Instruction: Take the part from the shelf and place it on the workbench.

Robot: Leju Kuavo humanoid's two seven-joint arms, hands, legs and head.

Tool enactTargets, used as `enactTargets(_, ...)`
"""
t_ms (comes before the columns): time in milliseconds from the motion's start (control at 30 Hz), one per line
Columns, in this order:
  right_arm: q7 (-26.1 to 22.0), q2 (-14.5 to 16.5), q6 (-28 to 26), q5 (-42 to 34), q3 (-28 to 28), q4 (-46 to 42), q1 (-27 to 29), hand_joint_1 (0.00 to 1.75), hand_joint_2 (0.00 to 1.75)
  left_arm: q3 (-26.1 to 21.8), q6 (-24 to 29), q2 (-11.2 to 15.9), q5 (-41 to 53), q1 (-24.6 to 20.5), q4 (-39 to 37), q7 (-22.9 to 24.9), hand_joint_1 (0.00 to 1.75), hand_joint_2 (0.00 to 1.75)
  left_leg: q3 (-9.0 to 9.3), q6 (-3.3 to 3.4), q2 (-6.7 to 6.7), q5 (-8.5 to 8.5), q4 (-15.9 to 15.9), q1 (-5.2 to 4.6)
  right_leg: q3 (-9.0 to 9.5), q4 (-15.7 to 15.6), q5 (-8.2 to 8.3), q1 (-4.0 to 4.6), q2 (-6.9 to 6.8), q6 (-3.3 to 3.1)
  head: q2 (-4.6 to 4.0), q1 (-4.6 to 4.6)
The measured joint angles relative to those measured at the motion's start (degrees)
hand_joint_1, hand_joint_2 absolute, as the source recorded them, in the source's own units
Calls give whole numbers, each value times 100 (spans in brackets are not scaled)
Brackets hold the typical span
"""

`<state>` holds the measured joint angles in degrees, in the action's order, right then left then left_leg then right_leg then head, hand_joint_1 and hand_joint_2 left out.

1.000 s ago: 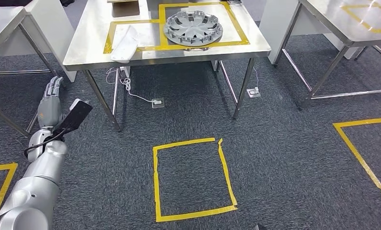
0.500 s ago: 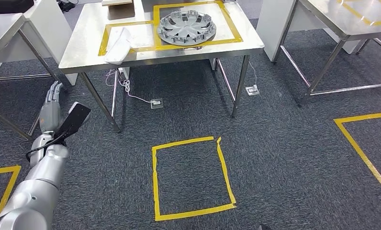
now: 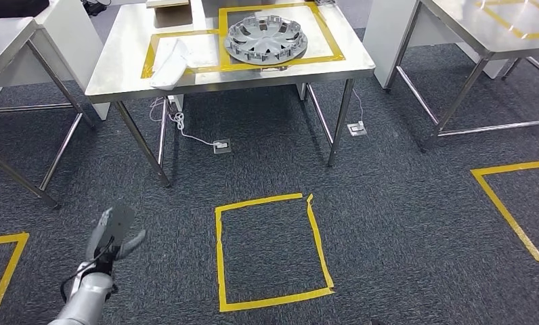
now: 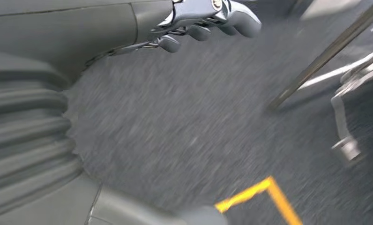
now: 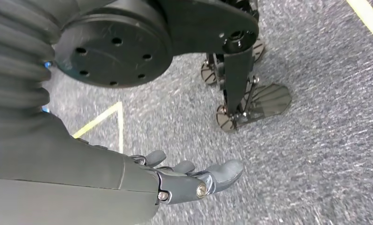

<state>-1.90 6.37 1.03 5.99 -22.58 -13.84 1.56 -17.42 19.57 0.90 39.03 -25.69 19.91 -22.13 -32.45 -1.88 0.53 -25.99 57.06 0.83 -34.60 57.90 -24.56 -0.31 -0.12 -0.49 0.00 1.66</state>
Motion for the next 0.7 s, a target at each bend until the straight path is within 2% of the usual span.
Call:
enactTargets(500, 87, -271, -46, -296, 1062, -380, 366, 0, 0, 768, -970, -25, -1958, 1778, 97, 1102, 0, 0, -7, 44, 0, -16, 5, -1, 10, -17, 13, -2, -2, 20, 0, 0)
enactTargets(700, 127, -375, -62, -412, 1455, -517, 499, 0, 0, 1059, -1355, -42, -2732, 2429, 134, 1542, 0, 0, -9, 36, 1, -18, 6, 0, 7, -17, 4, -1, -2, 21, 0, 0)
